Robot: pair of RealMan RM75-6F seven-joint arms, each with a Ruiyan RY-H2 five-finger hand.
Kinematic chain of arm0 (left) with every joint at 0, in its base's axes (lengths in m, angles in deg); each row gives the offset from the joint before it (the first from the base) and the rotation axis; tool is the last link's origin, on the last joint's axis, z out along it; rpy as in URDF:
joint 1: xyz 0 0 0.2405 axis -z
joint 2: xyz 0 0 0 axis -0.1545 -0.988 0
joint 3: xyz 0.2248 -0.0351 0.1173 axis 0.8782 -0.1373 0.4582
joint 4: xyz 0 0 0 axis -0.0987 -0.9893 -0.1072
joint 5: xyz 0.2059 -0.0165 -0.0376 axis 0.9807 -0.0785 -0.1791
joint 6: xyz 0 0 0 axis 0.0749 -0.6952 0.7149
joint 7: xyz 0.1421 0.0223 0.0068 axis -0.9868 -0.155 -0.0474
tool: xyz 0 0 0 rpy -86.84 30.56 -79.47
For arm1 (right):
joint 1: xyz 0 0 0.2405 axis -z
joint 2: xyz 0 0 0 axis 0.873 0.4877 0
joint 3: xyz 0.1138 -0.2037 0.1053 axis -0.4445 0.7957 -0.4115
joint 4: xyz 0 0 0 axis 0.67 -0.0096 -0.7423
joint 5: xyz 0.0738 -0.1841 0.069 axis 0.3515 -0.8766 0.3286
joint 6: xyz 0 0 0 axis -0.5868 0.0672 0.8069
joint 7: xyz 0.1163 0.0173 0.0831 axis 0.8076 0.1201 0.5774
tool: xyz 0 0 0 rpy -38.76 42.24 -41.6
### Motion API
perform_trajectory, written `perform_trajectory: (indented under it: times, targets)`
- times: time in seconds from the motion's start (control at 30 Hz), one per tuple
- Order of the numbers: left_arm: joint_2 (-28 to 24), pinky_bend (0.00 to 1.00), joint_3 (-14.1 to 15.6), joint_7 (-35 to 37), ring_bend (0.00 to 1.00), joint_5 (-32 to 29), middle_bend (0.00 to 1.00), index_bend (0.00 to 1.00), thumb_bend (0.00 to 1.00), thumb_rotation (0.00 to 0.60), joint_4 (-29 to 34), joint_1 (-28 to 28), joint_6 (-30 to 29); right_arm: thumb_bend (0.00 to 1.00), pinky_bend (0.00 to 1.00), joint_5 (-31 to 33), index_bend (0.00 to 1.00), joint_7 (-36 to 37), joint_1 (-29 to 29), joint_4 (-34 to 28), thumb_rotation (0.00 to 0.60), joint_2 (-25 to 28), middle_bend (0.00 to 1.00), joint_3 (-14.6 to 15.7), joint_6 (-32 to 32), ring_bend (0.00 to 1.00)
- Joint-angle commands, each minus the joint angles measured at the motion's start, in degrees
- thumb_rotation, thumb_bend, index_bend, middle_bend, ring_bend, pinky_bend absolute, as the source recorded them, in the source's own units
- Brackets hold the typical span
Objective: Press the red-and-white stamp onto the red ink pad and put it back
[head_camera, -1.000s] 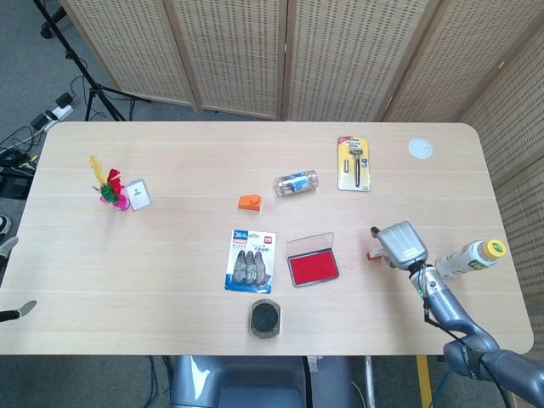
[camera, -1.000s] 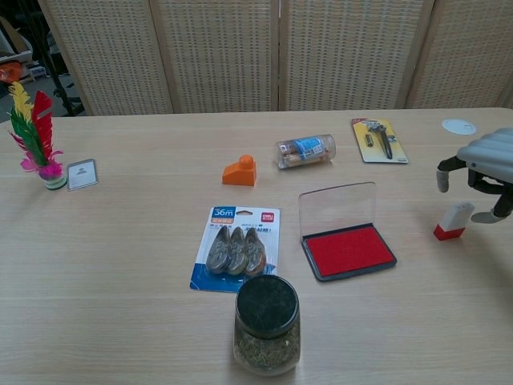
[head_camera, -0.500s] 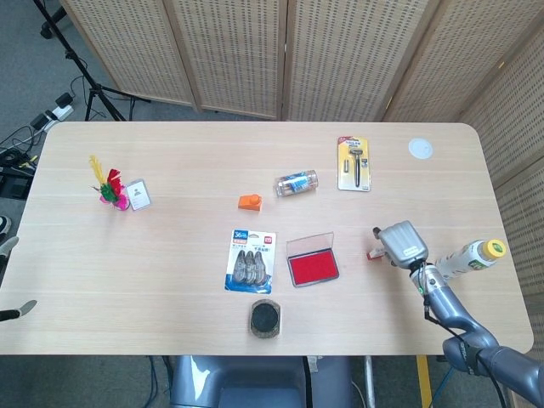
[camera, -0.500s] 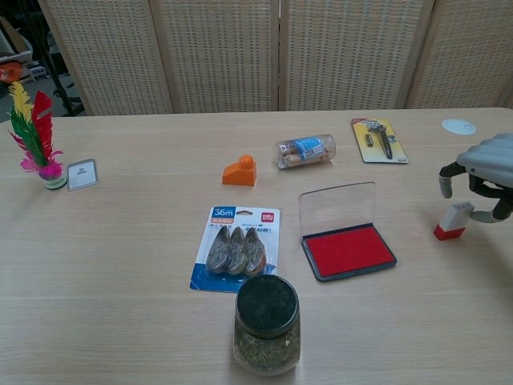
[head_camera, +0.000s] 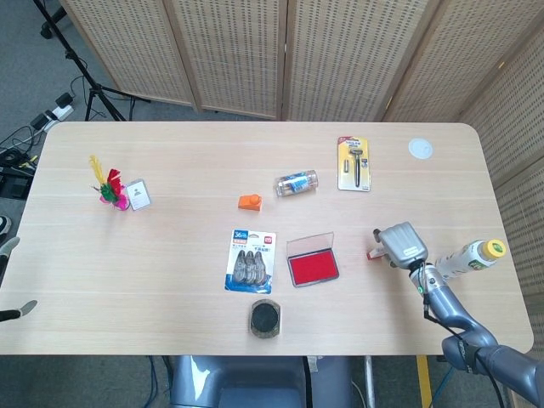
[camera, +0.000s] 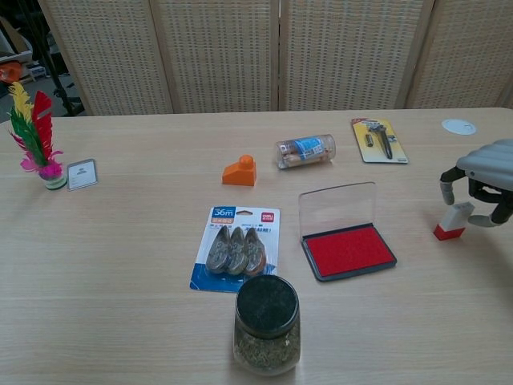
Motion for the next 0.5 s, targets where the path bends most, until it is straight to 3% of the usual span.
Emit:
perform_trajectory:
  times: [0.03,0.5]
  targets:
    - [0.0,0.00,0.0,0.0,0.00,-0.1,0.00,0.00,0.05,0.600,0.0,0.0,0.0,0.36,1.00,0.0,0.42,0.5,-0.1,0.3,0.600,-0.3,0.90,0.1,0.3,0.97]
    - [0.1,0.00,-0.1,-0.4,0.00,-0.5,0.00,0.00,0.05,0.600,0.0,0.2,0.4,0.42,1.00,-0.6,0.46,2.2,-0.2,0.6,0.600,-0.5,0.90,0.6,0.3,0.97]
